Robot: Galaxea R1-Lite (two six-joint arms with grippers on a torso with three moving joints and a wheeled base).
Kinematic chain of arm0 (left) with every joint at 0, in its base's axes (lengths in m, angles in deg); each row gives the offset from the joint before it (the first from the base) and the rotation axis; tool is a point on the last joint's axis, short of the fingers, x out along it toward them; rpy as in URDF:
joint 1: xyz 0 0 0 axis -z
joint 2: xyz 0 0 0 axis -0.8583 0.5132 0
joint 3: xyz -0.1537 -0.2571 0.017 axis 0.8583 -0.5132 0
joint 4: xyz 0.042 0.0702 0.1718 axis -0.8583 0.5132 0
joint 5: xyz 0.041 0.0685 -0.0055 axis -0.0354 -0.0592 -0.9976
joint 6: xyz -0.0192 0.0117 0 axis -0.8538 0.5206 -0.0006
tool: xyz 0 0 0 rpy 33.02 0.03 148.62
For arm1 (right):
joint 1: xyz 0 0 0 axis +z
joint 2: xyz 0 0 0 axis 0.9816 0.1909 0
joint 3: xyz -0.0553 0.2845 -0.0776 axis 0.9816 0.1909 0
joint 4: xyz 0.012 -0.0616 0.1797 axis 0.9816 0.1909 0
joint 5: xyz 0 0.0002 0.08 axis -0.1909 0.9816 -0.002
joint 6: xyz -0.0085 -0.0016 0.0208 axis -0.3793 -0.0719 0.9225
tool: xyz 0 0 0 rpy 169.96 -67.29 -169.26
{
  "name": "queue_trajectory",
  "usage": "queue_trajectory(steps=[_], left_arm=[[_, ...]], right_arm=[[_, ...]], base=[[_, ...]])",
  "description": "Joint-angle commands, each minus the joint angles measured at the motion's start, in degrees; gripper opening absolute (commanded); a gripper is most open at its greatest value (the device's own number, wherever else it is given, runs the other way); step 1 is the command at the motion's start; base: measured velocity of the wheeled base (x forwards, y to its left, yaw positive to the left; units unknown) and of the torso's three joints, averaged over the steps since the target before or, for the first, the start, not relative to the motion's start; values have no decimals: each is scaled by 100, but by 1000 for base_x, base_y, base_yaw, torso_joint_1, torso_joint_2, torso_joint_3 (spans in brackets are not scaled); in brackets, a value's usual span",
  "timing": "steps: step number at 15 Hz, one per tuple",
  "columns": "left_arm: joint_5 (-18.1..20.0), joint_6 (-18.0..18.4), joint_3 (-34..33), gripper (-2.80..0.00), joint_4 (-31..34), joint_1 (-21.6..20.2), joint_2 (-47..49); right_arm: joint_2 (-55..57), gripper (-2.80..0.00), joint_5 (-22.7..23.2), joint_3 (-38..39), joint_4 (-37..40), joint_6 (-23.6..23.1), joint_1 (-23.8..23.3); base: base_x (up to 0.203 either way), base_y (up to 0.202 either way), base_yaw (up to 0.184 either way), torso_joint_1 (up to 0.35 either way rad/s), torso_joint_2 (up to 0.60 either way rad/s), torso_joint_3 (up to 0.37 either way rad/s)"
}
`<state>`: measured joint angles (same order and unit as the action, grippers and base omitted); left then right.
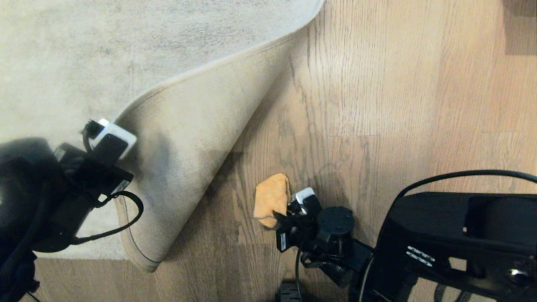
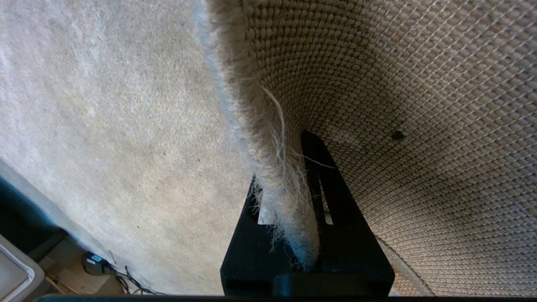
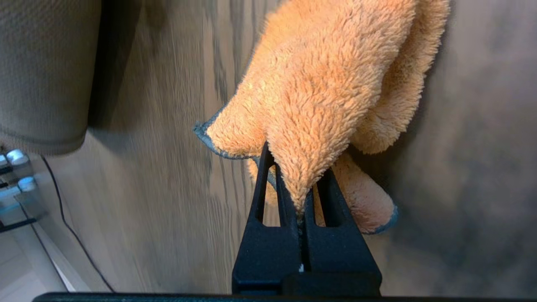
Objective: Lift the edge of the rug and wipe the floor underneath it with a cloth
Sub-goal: Wipe the floor under the carpet with a rag
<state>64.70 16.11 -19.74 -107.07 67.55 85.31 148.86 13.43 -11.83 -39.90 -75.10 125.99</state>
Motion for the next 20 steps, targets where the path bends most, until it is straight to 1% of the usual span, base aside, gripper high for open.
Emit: queue_trajectory(steps=[1, 5, 9, 12, 17, 20], left_arm=[[-14, 26, -25, -280, -36, 1, 20], [-8, 26, -51, -280, -36, -1, 43], [-8, 26, -51, -280, -36, -7, 47], [-8, 26, -60, -280, -36, -7, 47], [-8, 26, -60, -280, -36, 1, 55], [-17, 26, -60, -280, -36, 1, 38]], right_arm=[[138, -280, -9, -511, 152, 6, 4], [119, -280, -13, -1360, 764, 1, -31], [-74, -280, -19, -2469, 1717, 0, -121], [-275, -280, -22, -3032, 2340, 0, -213], [-332, -280, -22, -3907, 2998, -7, -614], [-309, -280, -14, -4381, 3349, -9, -998]], base=[[0, 0, 0, 0, 0, 0], [0, 0, 0, 0, 0, 0], [0, 0, 0, 0, 0, 0], [0, 0, 0, 0, 0, 0], [0, 0, 0, 0, 0, 0], [0, 0, 0, 0, 0, 0]])
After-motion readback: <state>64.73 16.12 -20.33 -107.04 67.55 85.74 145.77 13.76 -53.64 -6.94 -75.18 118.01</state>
